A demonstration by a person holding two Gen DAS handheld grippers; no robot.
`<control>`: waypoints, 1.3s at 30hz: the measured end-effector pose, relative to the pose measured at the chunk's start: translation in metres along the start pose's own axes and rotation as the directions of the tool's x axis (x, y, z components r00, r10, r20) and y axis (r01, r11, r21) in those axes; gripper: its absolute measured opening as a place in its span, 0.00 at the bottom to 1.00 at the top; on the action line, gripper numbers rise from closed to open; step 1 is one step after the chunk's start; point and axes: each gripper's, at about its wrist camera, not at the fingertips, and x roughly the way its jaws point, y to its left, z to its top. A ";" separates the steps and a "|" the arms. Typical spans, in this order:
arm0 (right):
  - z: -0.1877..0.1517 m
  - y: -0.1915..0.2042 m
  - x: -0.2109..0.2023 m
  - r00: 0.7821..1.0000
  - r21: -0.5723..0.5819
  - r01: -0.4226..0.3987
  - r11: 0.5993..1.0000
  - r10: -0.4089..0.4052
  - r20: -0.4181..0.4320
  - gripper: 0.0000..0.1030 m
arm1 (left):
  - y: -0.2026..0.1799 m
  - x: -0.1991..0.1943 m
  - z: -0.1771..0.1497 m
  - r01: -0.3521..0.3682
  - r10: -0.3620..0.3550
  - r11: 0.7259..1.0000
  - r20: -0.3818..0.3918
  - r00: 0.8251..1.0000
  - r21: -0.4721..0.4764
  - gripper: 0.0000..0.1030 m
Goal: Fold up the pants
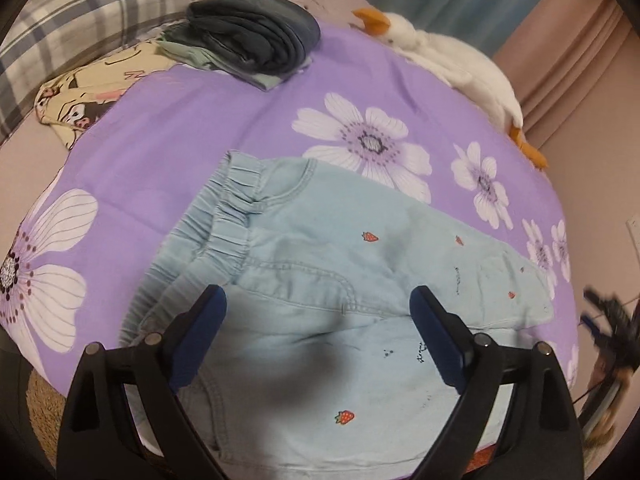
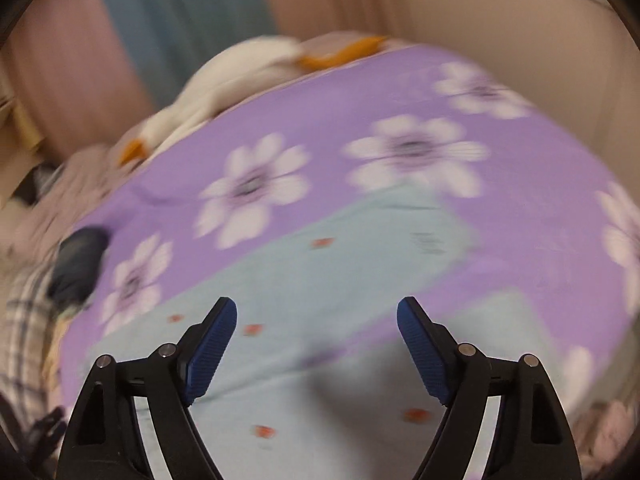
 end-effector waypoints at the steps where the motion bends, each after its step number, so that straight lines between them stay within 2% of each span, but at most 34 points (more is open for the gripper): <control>1: 0.006 0.011 0.014 1.000 -0.026 0.006 1.000 -0.007 -0.024 0.80 | -0.003 0.003 0.000 -0.010 0.010 1.000 -0.002 1.000 0.009 0.91; 4: 0.023 0.031 0.059 0.995 -0.055 0.021 0.998 -0.026 -0.098 0.80 | -0.008 0.012 0.000 -0.021 0.021 1.000 -0.010 1.000 0.020 0.91; 6: 0.030 0.031 0.086 0.988 -0.021 0.031 0.999 -0.033 -0.153 0.80 | -0.008 0.019 0.000 -0.029 0.030 0.999 -0.026 0.999 0.017 0.91; 10: 0.044 0.032 0.147 0.963 0.071 0.120 0.990 -0.098 -0.251 0.80 | -0.008 0.031 -0.002 -0.056 0.057 0.998 -0.052 0.997 0.022 0.91; 13: 0.051 0.026 0.181 0.942 0.122 0.229 0.966 -0.188 -0.278 0.80 | -0.008 0.040 -0.005 -0.085 0.087 0.996 -0.072 0.994 0.032 0.91; 15: 0.052 0.022 0.198 0.931 0.139 0.259 0.956 -0.209 -0.298 0.80 | -0.009 0.043 -0.006 -0.091 0.094 0.995 -0.076 0.993 0.044 0.91; 19: 0.052 0.031 0.203 0.908 0.049 0.334 0.941 -0.308 -0.283 0.80 | -0.010 0.048 -0.007 -0.105 0.108 0.993 -0.075 0.991 0.052 0.91; 21: 0.048 0.030 0.202 0.904 0.040 0.347 0.937 -0.323 -0.279 0.78 | -0.010 0.049 -0.007 -0.101 0.105 0.994 -0.082 0.991 0.051 0.91; 23: 0.047 0.030 0.197 0.903 0.029 0.362 0.932 -0.342 -0.259 0.64 | -0.010 0.050 -0.008 -0.095 0.099 0.994 -0.087 0.991 0.051 0.91; 25: 0.048 0.026 0.189 0.907 0.019 0.362 0.932 -0.348 -0.239 0.31 | -0.011 0.048 -0.008 -0.093 0.097 0.994 -0.083 0.992 0.053 0.91; 27: 0.049 0.019 0.184 0.921 0.059 0.333 0.941 -0.311 -0.236 0.17 | -0.013 0.046 -0.008 -0.091 0.095 0.995 -0.081 0.992 0.051 0.91; 28: 0.047 0.011 0.175 0.934 0.107 0.301 0.948 -0.271 -0.231 0.10 | -0.014 0.044 -0.008 -0.085 0.088 0.995 -0.079 0.993 0.047 0.91; 30: 0.045 0.005 0.164 0.949 0.152 0.255 0.955 -0.217 -0.228 0.07 | -0.015 0.037 -0.009 -0.050 0.052 0.998 -0.064 0.997 0.032 0.91; 33: 0.040 0.007 0.108 0.982 0.129 0.155 0.980 -0.138 -0.130 0.07 | -0.020 0.028 -0.010 -0.024 0.025 1.000 -0.043 0.999 0.012 0.91; 35: 0.033 0.005 0.066 0.998 0.136 0.055 0.989 -0.049 -0.051 0.07 | -0.024 0.023 -0.009 -0.014 0.014 1.000 -0.036 0.999 0.002 0.91; 37: 0.018 -0.005 0.019 0.997 0.171 -0.071 0.983 0.066 0.035 0.07 | -0.028 0.017 -0.009 0.000 -0.001 1.000 -0.023 1.000 -0.007 0.91; 39: 0.001 -0.005 -0.005 0.990 0.151 -0.124 0.981 0.111 0.091 0.07 | -0.033 0.013 -0.007 0.017 -0.018 1.000 -0.002 1.000 -0.016 0.91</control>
